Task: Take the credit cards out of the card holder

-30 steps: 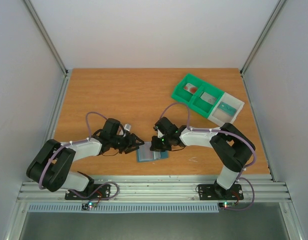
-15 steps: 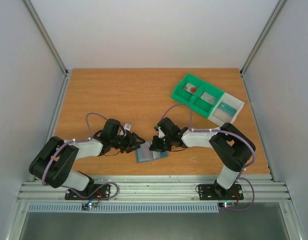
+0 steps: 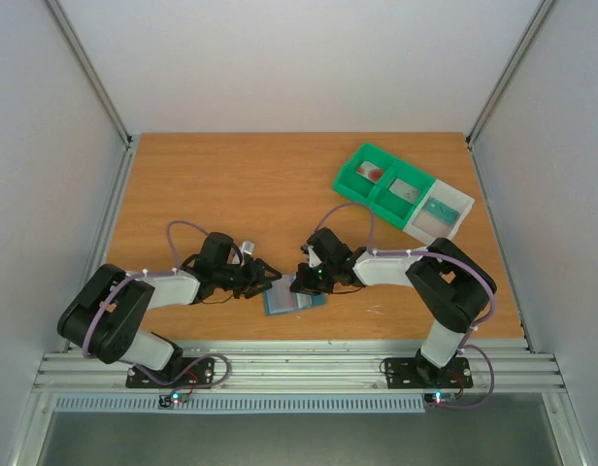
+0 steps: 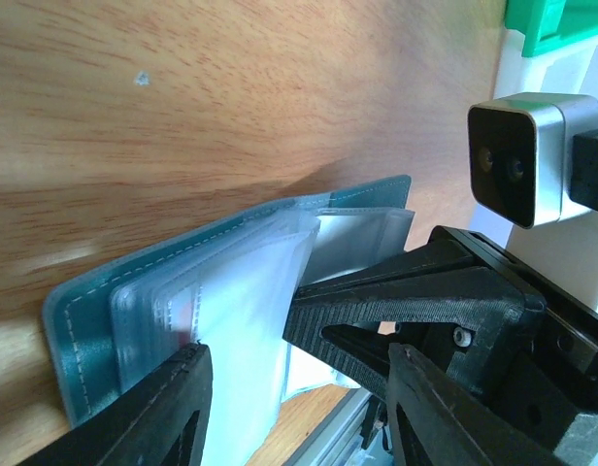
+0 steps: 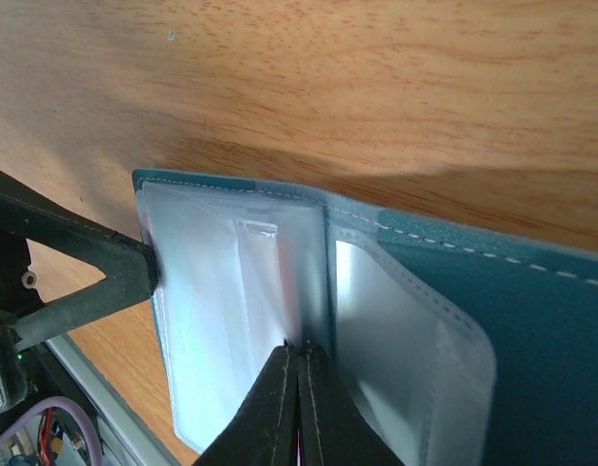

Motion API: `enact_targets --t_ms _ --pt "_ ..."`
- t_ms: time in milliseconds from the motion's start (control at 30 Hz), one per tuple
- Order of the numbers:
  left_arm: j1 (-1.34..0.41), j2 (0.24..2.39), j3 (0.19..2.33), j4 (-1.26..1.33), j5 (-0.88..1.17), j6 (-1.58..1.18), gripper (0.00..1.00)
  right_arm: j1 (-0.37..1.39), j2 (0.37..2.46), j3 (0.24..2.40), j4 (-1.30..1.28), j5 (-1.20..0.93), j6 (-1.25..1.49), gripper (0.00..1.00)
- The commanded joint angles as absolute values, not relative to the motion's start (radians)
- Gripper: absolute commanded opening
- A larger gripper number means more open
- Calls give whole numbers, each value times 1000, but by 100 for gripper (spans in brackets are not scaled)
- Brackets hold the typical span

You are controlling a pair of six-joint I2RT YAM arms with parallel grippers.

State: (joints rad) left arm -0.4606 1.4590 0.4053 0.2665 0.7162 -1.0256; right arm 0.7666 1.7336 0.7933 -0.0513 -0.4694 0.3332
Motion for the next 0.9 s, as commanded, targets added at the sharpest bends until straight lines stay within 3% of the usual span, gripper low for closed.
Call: enact_targets --t_ms 0,800,867 --pt "-465 1443 391 257 691 -1021 51 757 1781 764 -99 -426 342 1" --pt "-465 1448 377 227 688 -987 54 758 1742 742 -72 -417 358 1" --pt "-465 1466 359 286 706 -1000 54 758 1744 744 -59 -437 364 5"
